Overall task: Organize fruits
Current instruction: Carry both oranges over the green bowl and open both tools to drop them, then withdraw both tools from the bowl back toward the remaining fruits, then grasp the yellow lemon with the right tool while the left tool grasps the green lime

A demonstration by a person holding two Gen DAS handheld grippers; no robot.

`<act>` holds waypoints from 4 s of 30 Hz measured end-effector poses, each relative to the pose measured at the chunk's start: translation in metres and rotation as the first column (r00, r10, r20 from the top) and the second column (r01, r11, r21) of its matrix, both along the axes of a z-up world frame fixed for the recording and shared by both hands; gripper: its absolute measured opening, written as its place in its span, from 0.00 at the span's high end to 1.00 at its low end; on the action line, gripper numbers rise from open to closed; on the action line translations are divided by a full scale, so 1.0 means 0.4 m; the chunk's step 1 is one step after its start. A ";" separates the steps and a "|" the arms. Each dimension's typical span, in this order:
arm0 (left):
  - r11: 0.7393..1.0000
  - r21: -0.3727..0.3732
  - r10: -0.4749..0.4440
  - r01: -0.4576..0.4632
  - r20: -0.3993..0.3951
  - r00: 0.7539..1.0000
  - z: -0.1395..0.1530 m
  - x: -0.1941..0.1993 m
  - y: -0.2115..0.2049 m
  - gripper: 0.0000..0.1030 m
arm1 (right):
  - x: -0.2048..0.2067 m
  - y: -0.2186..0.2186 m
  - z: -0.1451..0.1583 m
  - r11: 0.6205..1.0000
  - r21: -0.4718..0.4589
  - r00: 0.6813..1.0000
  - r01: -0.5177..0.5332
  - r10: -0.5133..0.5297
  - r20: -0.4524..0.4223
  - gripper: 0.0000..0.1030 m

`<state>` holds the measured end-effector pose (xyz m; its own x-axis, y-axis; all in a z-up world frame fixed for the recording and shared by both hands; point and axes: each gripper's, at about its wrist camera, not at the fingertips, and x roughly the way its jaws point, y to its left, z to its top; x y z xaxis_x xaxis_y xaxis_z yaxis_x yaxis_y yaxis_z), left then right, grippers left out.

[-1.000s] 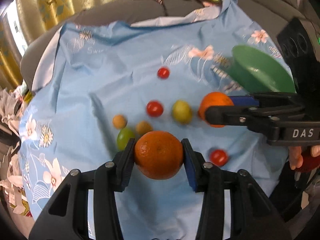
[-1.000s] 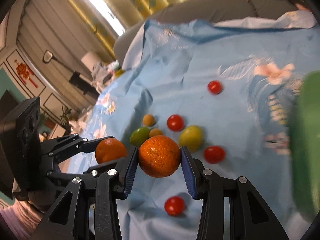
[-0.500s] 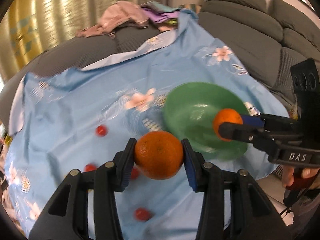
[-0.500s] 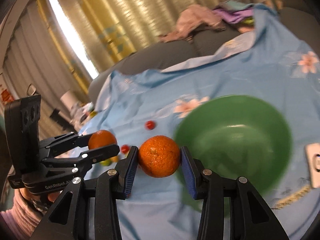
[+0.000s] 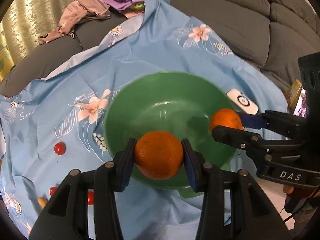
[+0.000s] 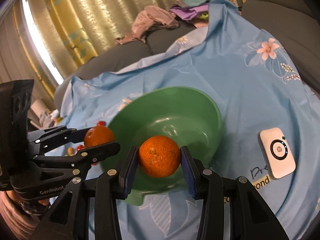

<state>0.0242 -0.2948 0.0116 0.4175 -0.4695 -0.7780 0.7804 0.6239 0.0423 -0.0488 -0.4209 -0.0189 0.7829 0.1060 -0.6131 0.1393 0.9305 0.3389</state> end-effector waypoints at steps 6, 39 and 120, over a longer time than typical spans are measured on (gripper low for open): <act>0.999 0.035 0.016 -0.016 -0.001 1.000 -0.022 0.006 -0.010 0.56 | 0.004 -0.008 -0.011 1.000 -0.016 1.000 0.017 -0.017 -0.019 0.57; 0.880 -0.101 0.469 -0.464 0.024 0.883 0.071 -0.045 0.552 0.10 | -0.023 0.176 0.087 0.989 -0.077 0.990 -0.125 0.129 0.050 0.49; 0.922 0.259 0.287 -0.288 0.041 0.957 -0.193 0.199 0.608 0.53 | 0.363 0.560 -0.140 0.846 -0.156 0.852 -0.510 0.471 -0.230 0.62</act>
